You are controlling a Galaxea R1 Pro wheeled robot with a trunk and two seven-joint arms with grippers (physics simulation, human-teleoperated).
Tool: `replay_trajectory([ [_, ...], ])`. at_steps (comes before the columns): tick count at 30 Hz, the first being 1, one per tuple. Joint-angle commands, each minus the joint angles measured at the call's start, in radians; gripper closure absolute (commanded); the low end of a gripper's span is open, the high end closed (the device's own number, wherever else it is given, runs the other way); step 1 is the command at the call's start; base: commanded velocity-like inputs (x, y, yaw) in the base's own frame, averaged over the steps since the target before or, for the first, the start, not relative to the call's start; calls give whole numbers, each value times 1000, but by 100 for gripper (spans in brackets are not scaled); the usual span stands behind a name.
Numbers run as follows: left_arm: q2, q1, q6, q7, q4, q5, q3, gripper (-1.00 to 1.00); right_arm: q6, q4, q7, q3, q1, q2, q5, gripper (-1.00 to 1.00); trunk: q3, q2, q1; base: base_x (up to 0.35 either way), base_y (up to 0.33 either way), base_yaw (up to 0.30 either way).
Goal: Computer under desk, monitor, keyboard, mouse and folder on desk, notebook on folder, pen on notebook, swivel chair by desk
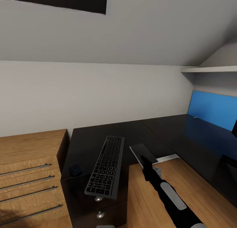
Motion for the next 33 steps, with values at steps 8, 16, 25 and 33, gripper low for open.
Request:
replay_trajectory([
  [8, 1, -1, 6, 8, -2, 6, -5, -100, -3, 1, 4, 1, -1, -1, -7, -100, -1, -1, 0, -116, -31, 0],
  [16, 1, -1, 6, 8, -2, 6, -5, -100, -7, 0, 4, 0, -1, -4, -6, -100, -1, -1, 0, -306, -87, 0],
  [25, 1, -1, 6, 8, -1, 6, -5, -100, -9, 0, 6, -1, -1, -5, -6, -100, -1, -1, 0, -327, -97, 0],
  [33, 1, -1, 4, 9, -2, 5, -5, -100, -29, 1, 5, -3, -1, -13, -3, -100, -1, -1, 0, -276, -151, 0],
])
